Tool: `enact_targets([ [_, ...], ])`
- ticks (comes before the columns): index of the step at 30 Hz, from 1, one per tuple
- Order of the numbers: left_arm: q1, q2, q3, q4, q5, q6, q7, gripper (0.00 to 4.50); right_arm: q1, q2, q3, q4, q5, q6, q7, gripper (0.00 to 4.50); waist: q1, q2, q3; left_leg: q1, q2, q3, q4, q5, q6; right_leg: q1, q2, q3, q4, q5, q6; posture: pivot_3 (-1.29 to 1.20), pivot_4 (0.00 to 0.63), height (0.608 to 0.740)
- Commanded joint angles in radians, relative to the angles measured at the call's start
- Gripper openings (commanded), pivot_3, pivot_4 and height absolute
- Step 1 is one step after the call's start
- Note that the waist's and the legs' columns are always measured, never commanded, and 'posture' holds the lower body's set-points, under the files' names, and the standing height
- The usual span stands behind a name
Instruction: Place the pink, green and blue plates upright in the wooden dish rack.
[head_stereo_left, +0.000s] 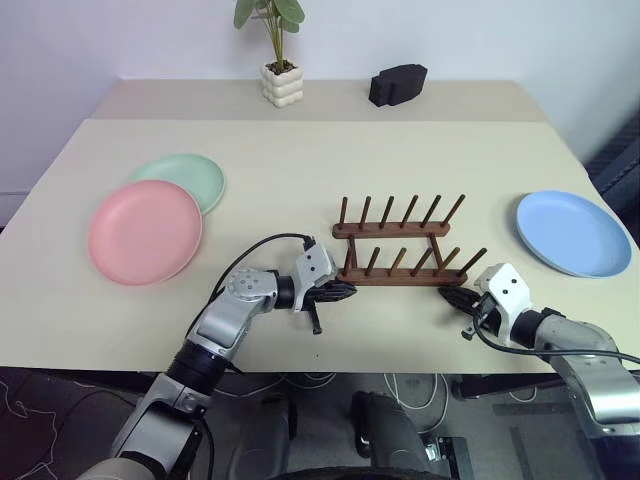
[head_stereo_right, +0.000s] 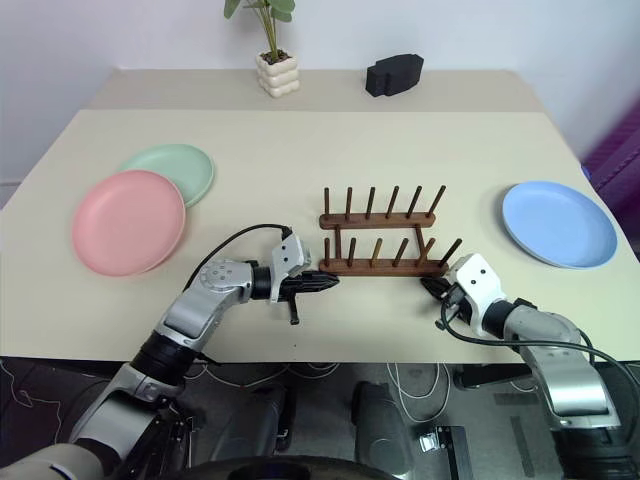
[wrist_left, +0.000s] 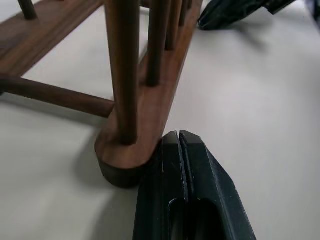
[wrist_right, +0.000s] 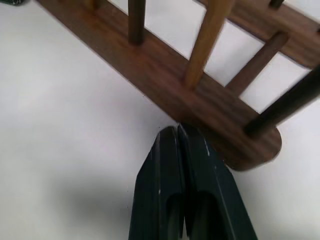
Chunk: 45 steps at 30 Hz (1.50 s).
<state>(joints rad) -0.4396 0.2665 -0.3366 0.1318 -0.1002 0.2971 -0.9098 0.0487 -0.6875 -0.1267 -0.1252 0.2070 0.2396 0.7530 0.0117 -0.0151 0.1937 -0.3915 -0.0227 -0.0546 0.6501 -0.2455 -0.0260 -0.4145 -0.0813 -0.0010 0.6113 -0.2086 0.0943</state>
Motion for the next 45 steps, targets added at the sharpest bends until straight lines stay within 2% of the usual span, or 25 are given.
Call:
enact_targets([
  [1,-0.017,-0.004,0.019,0.038,0.029,-0.023,0.059,0.0,-0.029,0.005,0.008,0.065,-0.037,-0.047,-0.018,0.04,-0.001,0.0,0.0,0.001,0.0,0.0,0.0,0.0,0.0,0.001,0.0,0.0,0.0,0.0,0.0,0.0,0.15,0.736],
  [11,-0.058,-0.008,0.045,0.151,0.042,-0.099,0.141,0.0,-0.157,0.038,0.058,0.224,-0.096,-0.159,-0.046,0.04,-0.007,0.0,0.0,0.003,0.0,0.0,0.0,0.0,0.0,0.003,0.0,0.0,0.0,0.0,0.0,0.0,0.15,0.736],
  [26,-0.081,-0.001,0.059,0.217,0.048,-0.137,0.164,0.0,-0.206,0.061,0.073,0.304,-0.119,-0.226,-0.057,0.04,-0.008,0.0,-0.001,0.003,0.0,0.0,0.0,0.0,0.0,0.003,0.0,0.0,0.0,0.001,-0.001,0.0,0.15,0.736],
  [31,-0.064,0.009,0.067,0.18,0.033,-0.122,0.151,0.0,-0.187,0.048,0.061,0.272,-0.098,-0.228,-0.035,0.04,-0.008,0.0,-0.001,0.003,0.0,0.0,0.0,0.0,0.0,0.003,0.0,0.0,0.0,0.001,-0.001,0.0,0.15,0.736],
  [36,0.067,0.099,0.142,-0.06,-0.107,-0.037,0.043,0.0,-0.106,-0.01,-0.017,0.062,0.063,-0.138,0.082,0.04,-0.015,0.001,0.0,0.002,0.002,-0.001,-0.003,-0.001,0.001,0.001,0.0,0.0,0.0,0.001,-0.002,0.0,0.15,0.736],
  [39,0.142,0.167,0.211,-0.178,-0.196,0.036,0.003,0.84,-0.071,-0.055,-0.05,-0.036,0.158,-0.043,0.151,0.0,-0.023,0.002,0.001,0.0,0.002,-0.002,-0.004,-0.001,0.002,-0.002,0.0,0.001,0.001,0.001,-0.002,0.0,0.15,0.736],
  [40,0.167,0.19,0.248,-0.218,-0.24,0.072,-0.007,1.29,-0.067,-0.068,-0.058,-0.062,0.194,-0.007,0.173,0.26,-0.023,0.001,0.001,0.0,0.002,-0.002,-0.003,-0.001,0.002,-0.001,0.0,0.001,0.001,0.001,-0.002,0.0,0.15,0.736],
  [43,0.226,0.26,0.364,-0.316,-0.335,0.154,-0.006,2.81,-0.084,-0.097,-0.072,-0.148,0.303,0.098,0.221,1.37,-0.023,0.001,0.001,0.0,0.003,-0.004,-0.003,-0.001,0.001,-0.001,0.0,0.0,0.0,-0.001,0.001,0.0,0.15,0.736],
  [45,0.234,0.276,0.42,-0.343,-0.359,0.176,0.032,3.82,-0.106,-0.103,-0.06,-0.185,0.322,0.124,0.229,2.42,-0.022,0.001,0.002,0.0,0.004,-0.005,-0.003,-0.001,0.001,-0.002,0.0,0.0,0.0,-0.001,0.001,0.0,0.15,0.736],
])
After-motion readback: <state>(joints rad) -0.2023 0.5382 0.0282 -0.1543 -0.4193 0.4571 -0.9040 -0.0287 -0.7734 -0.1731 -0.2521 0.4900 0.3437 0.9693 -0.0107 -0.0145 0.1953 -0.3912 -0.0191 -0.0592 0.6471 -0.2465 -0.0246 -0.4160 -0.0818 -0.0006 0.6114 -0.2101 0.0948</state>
